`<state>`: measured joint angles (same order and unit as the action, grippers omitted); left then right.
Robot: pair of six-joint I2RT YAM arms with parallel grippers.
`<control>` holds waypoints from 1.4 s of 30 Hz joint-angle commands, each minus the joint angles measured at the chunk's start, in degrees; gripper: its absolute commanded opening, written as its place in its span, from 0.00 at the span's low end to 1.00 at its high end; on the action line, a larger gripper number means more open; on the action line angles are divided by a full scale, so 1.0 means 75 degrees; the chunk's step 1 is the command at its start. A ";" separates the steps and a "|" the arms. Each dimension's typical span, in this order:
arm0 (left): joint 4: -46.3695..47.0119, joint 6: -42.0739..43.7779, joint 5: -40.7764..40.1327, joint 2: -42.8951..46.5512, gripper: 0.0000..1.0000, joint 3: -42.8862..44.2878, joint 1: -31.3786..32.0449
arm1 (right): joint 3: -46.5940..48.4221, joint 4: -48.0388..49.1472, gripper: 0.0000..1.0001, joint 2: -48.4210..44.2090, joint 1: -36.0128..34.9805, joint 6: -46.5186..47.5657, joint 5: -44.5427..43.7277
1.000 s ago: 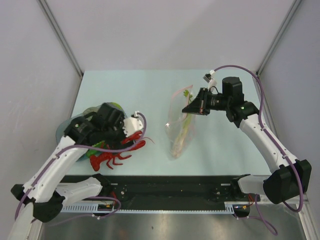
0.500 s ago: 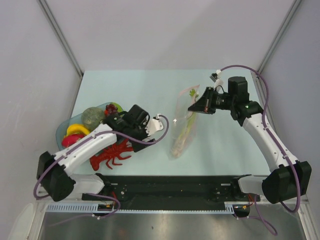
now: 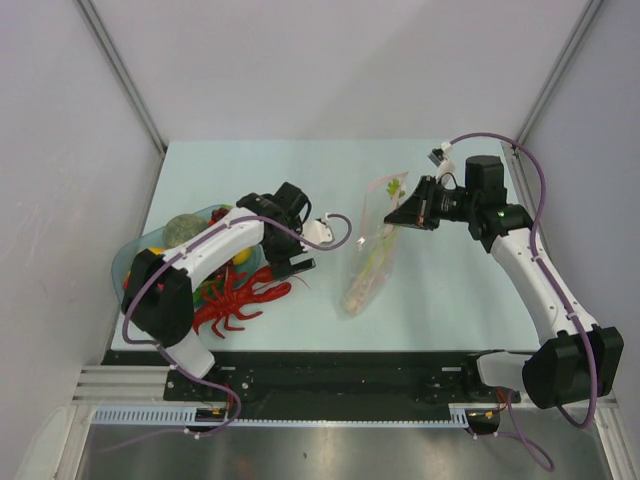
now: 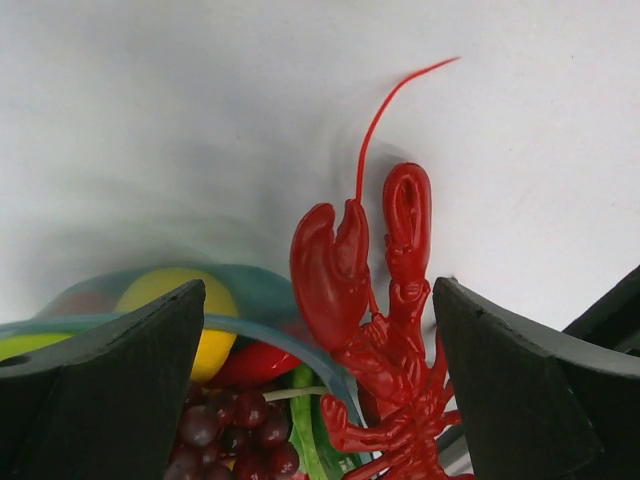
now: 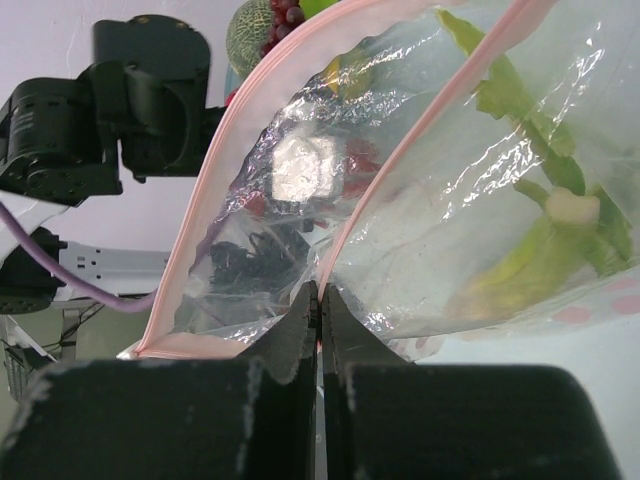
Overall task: Place the food in the zip-top bag and seal the zipper
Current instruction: Pick up the fake lobster from the center of the board.
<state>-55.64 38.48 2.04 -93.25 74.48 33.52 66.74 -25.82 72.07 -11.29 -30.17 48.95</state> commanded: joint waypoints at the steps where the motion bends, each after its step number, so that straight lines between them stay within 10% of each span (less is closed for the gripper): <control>1: -0.0503 0.0553 0.0453 -0.0480 1.00 0.0370 -0.0273 | -0.0016 -0.0002 0.00 -0.0223 0.0099 0.0179 0.0259; 11: -0.0644 0.0647 0.0548 -0.1125 0.96 0.0148 -0.0496 | -0.0028 -0.0084 0.00 -0.0223 0.0181 0.0226 0.0306; 23: -0.0984 0.0155 0.1286 -0.1546 0.70 0.0230 -0.0578 | -0.0016 -0.0072 0.00 -0.0188 0.0193 0.0191 0.0317; 34: -0.1955 -0.0407 0.1976 -0.0728 0.01 0.0628 -0.0567 | -0.0004 -0.0072 0.00 -0.0211 0.0205 0.0180 0.0317; 42: -0.2964 -0.1040 0.2645 0.0479 0.00 0.1785 -0.0426 | -0.0133 0.0114 0.00 -0.0293 0.0228 0.0004 0.0306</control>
<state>-72.03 34.20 16.93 -96.57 80.20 29.69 66.39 -26.26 71.96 -9.98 -29.78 50.06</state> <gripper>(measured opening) 0.110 0.010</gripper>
